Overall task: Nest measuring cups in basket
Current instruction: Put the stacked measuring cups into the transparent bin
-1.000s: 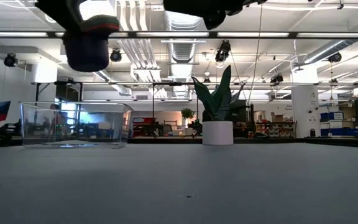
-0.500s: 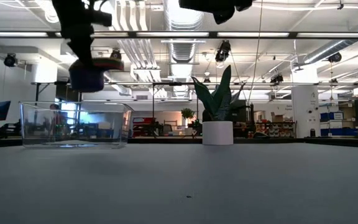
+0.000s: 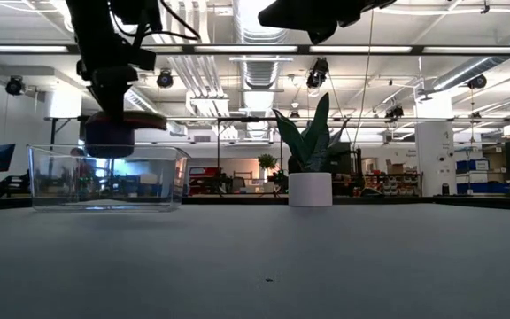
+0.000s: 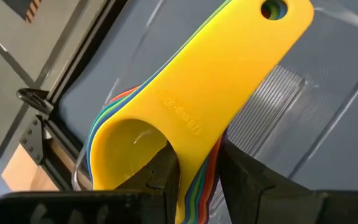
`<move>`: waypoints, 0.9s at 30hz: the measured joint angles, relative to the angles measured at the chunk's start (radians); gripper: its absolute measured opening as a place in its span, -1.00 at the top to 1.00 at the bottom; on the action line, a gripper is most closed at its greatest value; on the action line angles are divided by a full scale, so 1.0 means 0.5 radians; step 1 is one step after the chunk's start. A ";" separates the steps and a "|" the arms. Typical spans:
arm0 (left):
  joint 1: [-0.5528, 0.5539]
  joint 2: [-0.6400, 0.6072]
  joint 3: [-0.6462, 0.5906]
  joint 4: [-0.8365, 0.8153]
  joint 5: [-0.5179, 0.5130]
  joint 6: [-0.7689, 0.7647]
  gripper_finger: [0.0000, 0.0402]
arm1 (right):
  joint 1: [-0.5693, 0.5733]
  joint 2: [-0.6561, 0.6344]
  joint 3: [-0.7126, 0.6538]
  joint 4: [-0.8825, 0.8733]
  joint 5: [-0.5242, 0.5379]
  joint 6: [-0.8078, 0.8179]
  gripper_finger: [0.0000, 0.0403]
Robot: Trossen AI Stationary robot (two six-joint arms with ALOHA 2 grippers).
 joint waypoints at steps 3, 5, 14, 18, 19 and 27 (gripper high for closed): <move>0.004 0.000 -0.051 0.013 0.000 -0.002 0.61 | 0.000 0.000 0.000 0.000 0.000 0.000 0.96; 0.012 0.002 -0.087 0.051 -0.003 0.000 0.61 | 0.000 0.000 0.000 0.000 0.000 0.000 0.96; 0.053 0.010 -0.210 0.185 -0.006 0.051 0.61 | 0.000 0.000 0.000 0.009 -0.004 0.001 0.96; 0.097 0.010 -0.261 0.217 -0.005 0.088 0.61 | 0.000 0.001 0.000 0.009 -0.004 0.001 0.96; 0.109 0.010 -0.268 0.214 -0.005 0.099 0.61 | 0.000 0.001 0.000 0.009 -0.004 0.001 0.96; 0.278 0.010 -0.270 0.254 0.258 0.305 0.61 | 0.000 0.001 0.000 0.014 -0.004 0.001 0.96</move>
